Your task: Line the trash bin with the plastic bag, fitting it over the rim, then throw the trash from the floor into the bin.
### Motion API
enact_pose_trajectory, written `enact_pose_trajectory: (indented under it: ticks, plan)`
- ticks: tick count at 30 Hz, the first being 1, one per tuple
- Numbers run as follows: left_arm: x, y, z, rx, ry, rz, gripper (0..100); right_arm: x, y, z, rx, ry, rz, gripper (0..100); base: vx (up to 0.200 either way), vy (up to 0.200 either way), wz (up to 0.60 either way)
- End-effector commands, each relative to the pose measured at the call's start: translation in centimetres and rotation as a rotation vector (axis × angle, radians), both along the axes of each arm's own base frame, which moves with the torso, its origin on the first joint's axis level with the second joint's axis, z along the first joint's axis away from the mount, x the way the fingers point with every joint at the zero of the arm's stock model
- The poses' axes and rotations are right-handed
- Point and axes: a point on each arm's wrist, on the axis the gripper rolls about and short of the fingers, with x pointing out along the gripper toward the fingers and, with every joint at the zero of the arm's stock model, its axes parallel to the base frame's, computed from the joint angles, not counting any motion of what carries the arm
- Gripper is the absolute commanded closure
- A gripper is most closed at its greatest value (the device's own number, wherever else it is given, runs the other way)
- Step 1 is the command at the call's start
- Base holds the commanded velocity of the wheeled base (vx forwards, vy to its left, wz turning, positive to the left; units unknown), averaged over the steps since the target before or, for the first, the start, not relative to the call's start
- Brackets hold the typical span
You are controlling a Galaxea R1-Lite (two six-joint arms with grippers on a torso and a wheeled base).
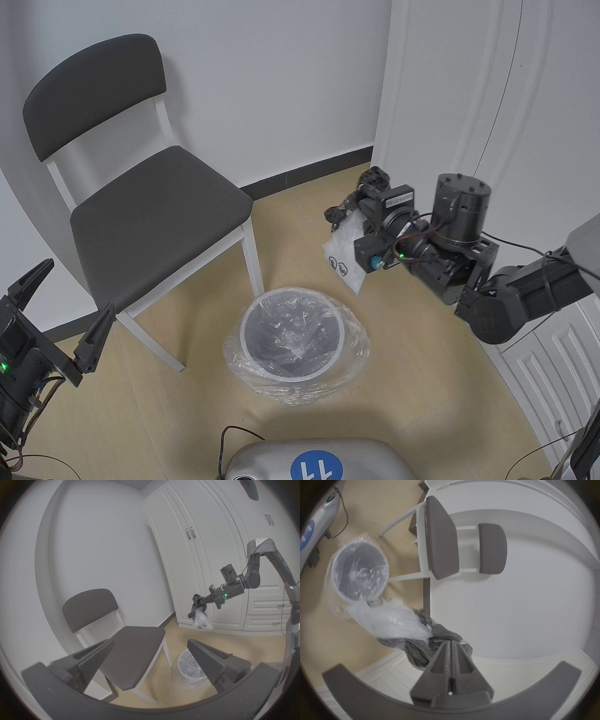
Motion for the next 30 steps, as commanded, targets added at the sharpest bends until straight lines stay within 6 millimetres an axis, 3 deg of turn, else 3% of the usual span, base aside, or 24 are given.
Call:
enact_pose_trajectory:
  ticks: [1, 14, 30]
  plan:
    - [0.0, 0.0, -0.1, 0.002, 0.003, 0.0, 0, 0.7, 3.2, -3.1, -0.015, 0.057, 0.057, 100, 0.0, 0.0, 0.0]
    - [-0.1, 0.0, -0.1, 0.0, 0.001, 0.0, 0, 1.1, 7.5, -7.8, -0.003, 0.145, 0.119, 100, 0.0, 0.0, 0.0]
    - [-0.1, 0.0, 0.0, -0.002, 0.0, 0.0, 0, 1.5, 8.7, -13.7, -0.015, 0.229, 0.126, 100, 0.0, 0.0, 0.0]
